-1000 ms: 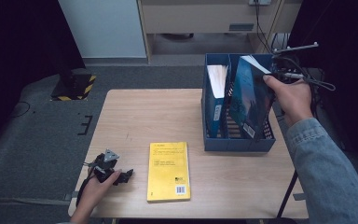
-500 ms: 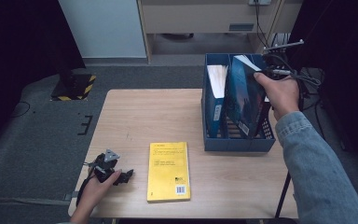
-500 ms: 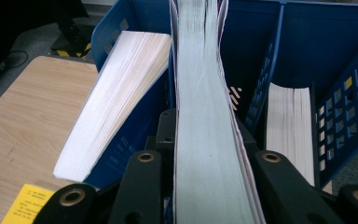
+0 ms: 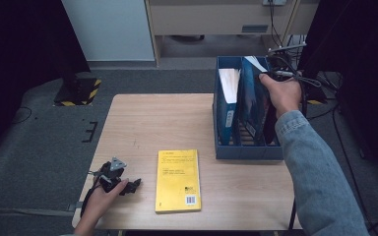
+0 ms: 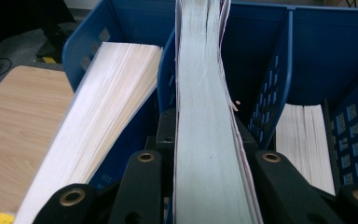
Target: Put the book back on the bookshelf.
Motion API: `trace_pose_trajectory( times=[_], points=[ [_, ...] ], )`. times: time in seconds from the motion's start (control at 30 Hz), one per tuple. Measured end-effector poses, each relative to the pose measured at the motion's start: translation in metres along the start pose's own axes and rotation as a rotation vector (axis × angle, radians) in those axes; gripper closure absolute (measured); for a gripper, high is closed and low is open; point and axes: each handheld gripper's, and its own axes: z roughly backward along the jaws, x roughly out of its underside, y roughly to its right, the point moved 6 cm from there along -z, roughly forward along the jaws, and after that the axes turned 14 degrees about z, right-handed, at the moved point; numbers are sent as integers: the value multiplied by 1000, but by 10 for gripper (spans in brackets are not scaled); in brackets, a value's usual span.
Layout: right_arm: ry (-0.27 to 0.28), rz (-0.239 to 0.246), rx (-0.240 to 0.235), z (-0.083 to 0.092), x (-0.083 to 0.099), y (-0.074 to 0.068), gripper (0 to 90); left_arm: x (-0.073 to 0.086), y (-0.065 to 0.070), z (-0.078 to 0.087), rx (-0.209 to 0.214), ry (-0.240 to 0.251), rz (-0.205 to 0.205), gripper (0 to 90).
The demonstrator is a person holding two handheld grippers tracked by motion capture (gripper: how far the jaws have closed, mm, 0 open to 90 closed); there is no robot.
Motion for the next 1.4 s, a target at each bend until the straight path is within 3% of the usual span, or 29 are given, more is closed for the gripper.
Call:
trace_pose_trajectory(
  times=[0.13, 0.33, 0.9, 1.4],
  points=[
    [2, -24, 8, -9, 4, 2, 727, 0, 0, 0, 1, -1, 0, 0],
    [-19, -5, 9, -19, 10, -1, 727, 0, 0, 0, 2, -1, -1, 0],
    [-18, -45, 15, -38, 23, -4, 726, 0, 1, 0, 3, -4, -2, 0],
    [-18, -65, 12, -42, 27, -1, 726, 0, 1, 0, 4, -4, -3, 0]
  ],
)
